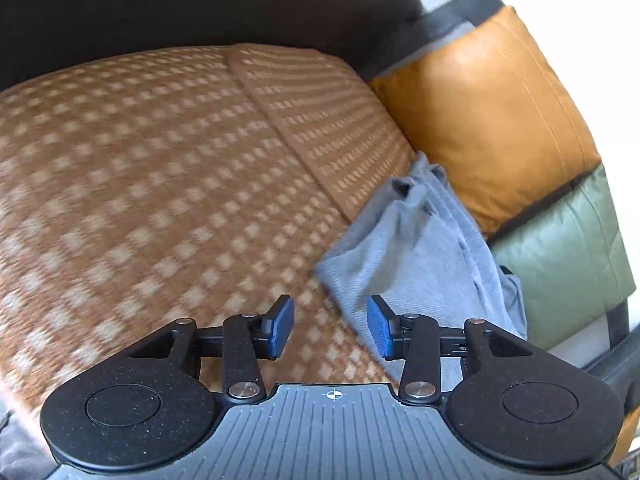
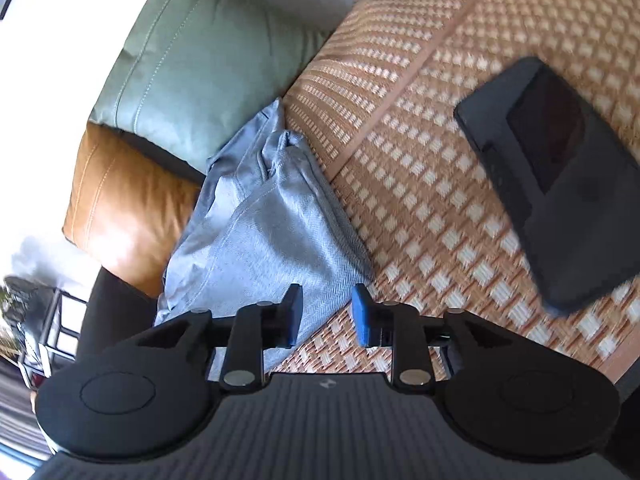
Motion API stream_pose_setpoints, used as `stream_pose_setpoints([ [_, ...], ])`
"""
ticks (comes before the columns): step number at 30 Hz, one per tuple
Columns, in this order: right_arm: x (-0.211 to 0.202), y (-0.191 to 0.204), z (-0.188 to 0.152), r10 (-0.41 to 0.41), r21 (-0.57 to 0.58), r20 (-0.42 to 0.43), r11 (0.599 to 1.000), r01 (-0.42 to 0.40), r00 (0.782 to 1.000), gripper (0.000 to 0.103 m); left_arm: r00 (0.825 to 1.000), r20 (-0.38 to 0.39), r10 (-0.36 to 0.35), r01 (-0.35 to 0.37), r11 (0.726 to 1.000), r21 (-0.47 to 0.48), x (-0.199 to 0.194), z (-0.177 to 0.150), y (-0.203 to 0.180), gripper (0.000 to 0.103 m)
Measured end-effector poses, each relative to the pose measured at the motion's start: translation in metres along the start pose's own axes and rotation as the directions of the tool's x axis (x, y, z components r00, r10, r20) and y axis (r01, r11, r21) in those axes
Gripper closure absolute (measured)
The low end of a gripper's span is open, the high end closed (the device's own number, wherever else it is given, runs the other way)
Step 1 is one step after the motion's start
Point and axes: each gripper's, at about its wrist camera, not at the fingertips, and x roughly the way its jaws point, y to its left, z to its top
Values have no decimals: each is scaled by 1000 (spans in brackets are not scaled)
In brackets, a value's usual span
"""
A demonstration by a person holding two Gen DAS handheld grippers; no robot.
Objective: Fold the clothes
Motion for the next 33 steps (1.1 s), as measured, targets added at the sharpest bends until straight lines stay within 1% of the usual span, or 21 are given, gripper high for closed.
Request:
stream_pose_setpoints([
  [4,12,-5,-10,22,57,10,998,-23,1000,72,1000,-5,-24,24,1000,5,21,4,-10,46],
  [8,24,-5,-12,37,109,64,993,-43,997,75,998,-11,-57,57,998,-7,38,7,-14,45],
  [12,36,-1,-9,39,132,105,990,-53,994,75,997,-9,-82,82,997,-3,52,10,-18,46],
  [14,42,1,-9,38,136,122,989,-55,992,76,997,-4,-82,82,997,-2,57,11,-21,46],
  [15,45,2,-8,38,141,130,988,-56,991,76,997,-5,-78,78,997,-3,60,12,-22,48],
  [16,48,2,-8,35,145,136,988,-55,990,76,997,-7,-74,74,997,-4,63,13,-23,59],
  [17,51,4,-7,24,147,136,988,-44,990,79,998,-16,-55,55,998,-11,65,13,-23,92],
  [18,53,5,-7,11,148,135,988,-31,991,86,999,-26,-36,35,999,-18,68,13,-22,101],
  [19,56,7,-6,-2,149,134,989,-18,991,91,999,-35,-17,16,1000,-24,70,13,-22,103],
  [20,58,8,-6,-20,149,128,989,1,992,97,1000,-22,-6,6,1000,-22,64,11,-24,103],
  [23,51,8,-5,-22,159,121,987,3,992,98,1000,16,23,-23,1000,-16,46,2,-29,103],
  [25,40,7,-3,-2,149,112,989,-15,994,99,999,31,19,-19,1000,4,29,-6,-31,103],
  [28,19,6,-2,5,116,102,993,-17,995,99,1000,29,12,-12,1000,12,5,-17,-23,103],
  [33,-11,-8,-9,9,105,70,994,-17,997,99,999,11,31,-31,999,8,-27,-40,-1,103],
])
